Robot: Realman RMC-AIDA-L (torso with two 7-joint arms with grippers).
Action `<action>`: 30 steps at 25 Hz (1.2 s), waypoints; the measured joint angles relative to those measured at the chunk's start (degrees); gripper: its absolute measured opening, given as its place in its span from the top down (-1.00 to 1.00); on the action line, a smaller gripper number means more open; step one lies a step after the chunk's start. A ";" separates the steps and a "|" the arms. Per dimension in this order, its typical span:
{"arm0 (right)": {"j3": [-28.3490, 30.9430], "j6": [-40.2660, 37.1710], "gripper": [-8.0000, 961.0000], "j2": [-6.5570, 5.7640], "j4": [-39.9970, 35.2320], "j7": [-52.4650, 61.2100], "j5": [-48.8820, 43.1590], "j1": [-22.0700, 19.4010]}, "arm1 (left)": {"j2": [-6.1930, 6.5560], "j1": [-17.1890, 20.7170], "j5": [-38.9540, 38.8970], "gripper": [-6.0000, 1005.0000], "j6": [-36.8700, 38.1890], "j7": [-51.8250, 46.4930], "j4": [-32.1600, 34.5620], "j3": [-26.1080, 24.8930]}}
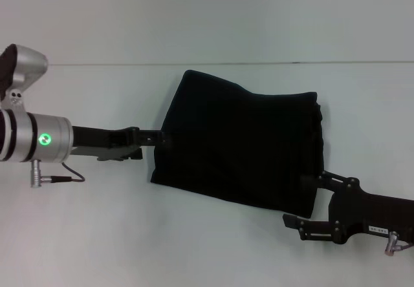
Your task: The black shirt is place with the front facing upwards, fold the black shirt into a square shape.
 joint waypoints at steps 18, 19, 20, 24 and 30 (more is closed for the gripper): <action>-0.20 0.16 -0.94 0.09 0.16 0.43 0.01 0.42 | -3.45 -0.64 0.10 -0.73 -8.80 0.86 -0.88 3.16; -0.20 0.17 -0.94 0.09 0.16 0.45 0.03 0.42 | -3.48 -0.76 0.11 -0.72 -8.82 0.86 -0.88 3.16; -0.20 0.20 -0.94 0.09 0.16 0.46 0.08 0.41 | -3.48 -0.76 0.11 -0.72 -8.82 0.86 -0.88 3.16; -0.20 0.24 -0.94 0.09 0.16 0.52 0.19 0.39 | -3.69 -1.22 -0.03 -0.70 -8.89 0.89 -1.63 4.23; -0.20 0.24 -0.94 0.09 0.16 0.74 0.27 0.51 | -4.02 -1.62 -0.43 -0.67 -8.21 0.90 -1.65 4.58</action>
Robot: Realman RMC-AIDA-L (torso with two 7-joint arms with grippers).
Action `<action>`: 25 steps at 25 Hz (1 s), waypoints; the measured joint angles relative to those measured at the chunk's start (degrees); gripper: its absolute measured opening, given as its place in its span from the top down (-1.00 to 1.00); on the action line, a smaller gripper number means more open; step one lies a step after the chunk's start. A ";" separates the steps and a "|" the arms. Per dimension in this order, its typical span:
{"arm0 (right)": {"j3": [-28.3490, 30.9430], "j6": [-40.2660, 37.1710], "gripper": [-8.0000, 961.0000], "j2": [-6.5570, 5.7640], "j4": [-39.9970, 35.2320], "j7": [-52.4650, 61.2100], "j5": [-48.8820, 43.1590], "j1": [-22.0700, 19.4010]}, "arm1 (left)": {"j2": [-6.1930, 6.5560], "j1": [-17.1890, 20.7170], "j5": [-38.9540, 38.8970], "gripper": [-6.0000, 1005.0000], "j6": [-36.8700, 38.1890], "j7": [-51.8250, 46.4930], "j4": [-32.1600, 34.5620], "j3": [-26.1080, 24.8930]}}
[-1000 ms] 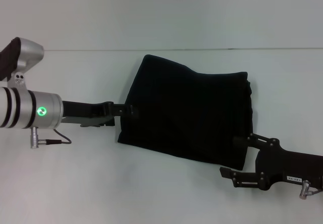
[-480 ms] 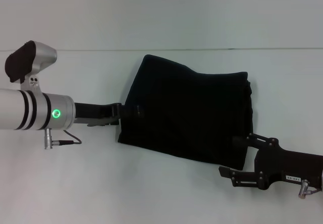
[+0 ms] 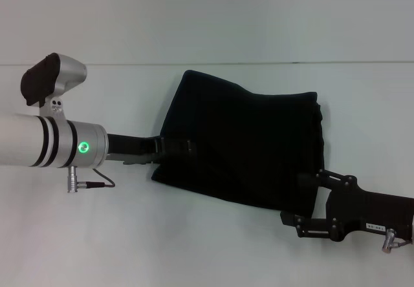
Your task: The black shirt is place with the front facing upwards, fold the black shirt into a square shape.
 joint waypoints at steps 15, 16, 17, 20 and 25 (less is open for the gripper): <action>0.00 -0.15 -0.94 0.00 0.08 0.06 0.10 0.00 | -0.97 0.27 -0.08 -0.59 0.01 4.03 0.30 0.88; 0.00 -0.18 -0.94 0.00 0.08 0.06 0.09 0.00 | -0.97 0.27 -0.09 -0.58 0.06 4.09 0.31 0.88; 0.00 -0.20 -0.94 0.00 0.09 0.07 0.08 -0.03 | -0.97 0.28 -0.12 -0.58 0.07 4.14 0.31 0.88; 0.00 -0.25 -0.94 0.00 0.09 0.08 0.07 -0.10 | -0.97 0.28 -0.16 -0.35 0.09 4.23 0.26 0.88; 0.00 -0.48 -0.94 0.00 0.09 0.09 0.04 -0.20 | -1.03 0.29 -0.19 0.05 0.17 4.40 0.21 0.86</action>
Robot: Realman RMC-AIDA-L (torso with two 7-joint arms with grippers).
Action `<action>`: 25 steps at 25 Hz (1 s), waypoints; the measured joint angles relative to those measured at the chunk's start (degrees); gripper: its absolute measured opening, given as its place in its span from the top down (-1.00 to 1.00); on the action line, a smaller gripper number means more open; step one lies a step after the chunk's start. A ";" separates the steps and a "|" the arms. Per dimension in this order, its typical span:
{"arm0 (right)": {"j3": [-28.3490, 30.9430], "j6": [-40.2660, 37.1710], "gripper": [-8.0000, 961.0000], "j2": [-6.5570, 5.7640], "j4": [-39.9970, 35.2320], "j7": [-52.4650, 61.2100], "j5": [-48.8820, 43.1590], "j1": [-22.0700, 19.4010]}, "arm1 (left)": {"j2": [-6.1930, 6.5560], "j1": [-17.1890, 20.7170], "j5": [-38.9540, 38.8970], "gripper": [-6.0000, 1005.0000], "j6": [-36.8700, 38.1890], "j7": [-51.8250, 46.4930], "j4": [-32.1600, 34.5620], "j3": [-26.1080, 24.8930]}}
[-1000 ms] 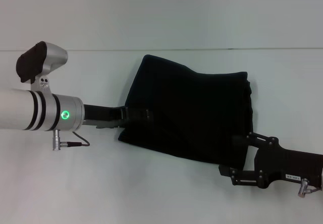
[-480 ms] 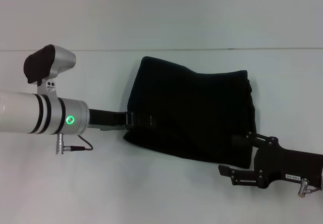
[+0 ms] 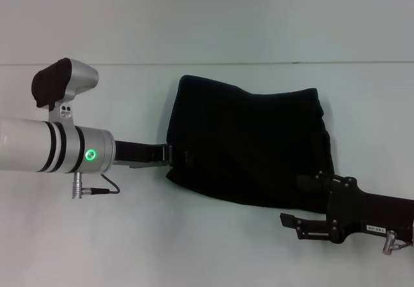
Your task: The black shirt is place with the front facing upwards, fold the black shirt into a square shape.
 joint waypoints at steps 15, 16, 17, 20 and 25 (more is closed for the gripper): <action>0.00 -0.15 -0.94 0.00 0.00 0.00 -0.05 0.00 | -0.11 0.10 -0.46 0.89 0.32 1.29 -0.10 -0.09; 0.00 -0.15 -0.94 0.00 0.00 0.00 -0.03 0.04 | -0.11 0.17 -0.66 0.91 0.43 1.60 -0.09 -0.17; 0.00 -0.15 -0.94 0.00 0.00 0.00 -0.03 0.04 | -0.10 0.30 -1.13 0.94 0.65 1.99 -0.10 -0.17; 0.08 -0.15 -0.94 0.00 0.00 0.00 0.03 0.11 | 0.09 0.62 -1.83 0.98 1.32 2.59 -0.08 -0.26; 0.40 -0.10 -0.94 -0.08 0.00 0.00 0.05 0.18 | 0.98 1.57 -2.59 0.96 2.96 2.74 0.01 -0.59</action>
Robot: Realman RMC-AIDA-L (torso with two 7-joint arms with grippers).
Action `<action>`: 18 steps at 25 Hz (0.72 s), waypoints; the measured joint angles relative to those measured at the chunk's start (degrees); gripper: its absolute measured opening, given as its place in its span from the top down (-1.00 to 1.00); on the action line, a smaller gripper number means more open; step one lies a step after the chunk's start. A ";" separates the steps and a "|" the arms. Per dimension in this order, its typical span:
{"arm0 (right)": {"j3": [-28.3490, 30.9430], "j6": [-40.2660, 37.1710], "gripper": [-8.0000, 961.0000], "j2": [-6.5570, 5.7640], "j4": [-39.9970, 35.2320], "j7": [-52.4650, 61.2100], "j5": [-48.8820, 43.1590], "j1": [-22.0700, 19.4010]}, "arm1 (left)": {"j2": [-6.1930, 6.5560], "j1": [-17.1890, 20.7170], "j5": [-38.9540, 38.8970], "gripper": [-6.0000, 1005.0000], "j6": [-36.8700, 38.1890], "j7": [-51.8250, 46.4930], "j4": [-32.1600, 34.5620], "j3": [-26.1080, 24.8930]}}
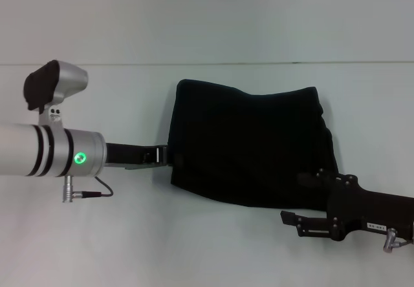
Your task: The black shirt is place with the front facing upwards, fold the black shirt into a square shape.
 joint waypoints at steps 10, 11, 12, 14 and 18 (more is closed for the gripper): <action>0.04 0.35 -0.94 -0.01 -0.07 0.00 0.00 0.44 | 0.76 2.55 -1.36 0.93 3.58 1.15 1.77 -2.84; 0.02 0.37 -0.94 -0.01 -0.07 0.00 0.00 0.48 | 0.93 2.75 -1.37 0.93 4.01 1.35 1.78 -3.41; -0.03 0.39 -0.94 -0.01 -0.07 0.00 0.00 0.54 | 1.09 2.93 -1.37 0.93 4.32 1.49 1.78 -3.76; -0.13 0.40 -0.94 -0.01 -0.07 -0.03 0.00 0.67 | 1.37 3.38 -1.37 0.92 4.78 1.60 1.81 -4.07; -0.32 0.41 -0.94 -0.01 -0.07 -0.10 0.00 1.07 | 1.65 4.66 -0.99 0.91 6.13 1.98 2.28 -4.66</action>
